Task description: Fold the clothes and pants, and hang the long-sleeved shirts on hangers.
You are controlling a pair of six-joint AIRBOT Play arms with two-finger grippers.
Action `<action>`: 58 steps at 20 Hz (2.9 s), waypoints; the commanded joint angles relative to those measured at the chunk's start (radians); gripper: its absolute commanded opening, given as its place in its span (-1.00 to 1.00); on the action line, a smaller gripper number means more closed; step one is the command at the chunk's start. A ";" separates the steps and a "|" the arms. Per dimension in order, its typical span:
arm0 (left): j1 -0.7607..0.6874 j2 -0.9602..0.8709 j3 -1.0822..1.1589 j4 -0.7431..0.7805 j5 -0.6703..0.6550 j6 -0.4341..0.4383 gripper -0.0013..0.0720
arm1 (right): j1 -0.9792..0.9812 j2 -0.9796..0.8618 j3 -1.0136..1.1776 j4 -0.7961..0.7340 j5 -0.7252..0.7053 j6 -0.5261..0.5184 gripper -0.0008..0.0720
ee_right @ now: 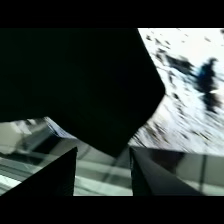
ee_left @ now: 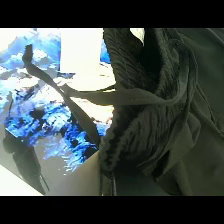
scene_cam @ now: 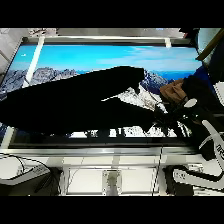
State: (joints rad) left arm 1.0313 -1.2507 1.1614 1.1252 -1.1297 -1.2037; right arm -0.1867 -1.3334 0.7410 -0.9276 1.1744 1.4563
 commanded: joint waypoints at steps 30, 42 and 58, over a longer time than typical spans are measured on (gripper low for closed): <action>0.000 0.000 0.001 0.000 -0.017 0.000 -0.92 | 0.034 0.000 -0.061 0.071 -0.163 -0.127 -0.14; 0.000 0.000 0.001 0.000 -0.016 0.000 -0.92 | 0.068 0.059 0.129 0.098 0.088 -0.110 -0.97; -0.002 0.000 0.001 -0.018 -0.025 0.000 -0.92 | 0.067 -0.173 0.299 0.229 -0.880 0.262 0.12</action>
State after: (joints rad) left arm 1.0298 -1.2507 1.1614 1.1122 -1.1446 -1.2037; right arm -0.1192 -1.4677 1.0367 -0.7612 0.4549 1.6897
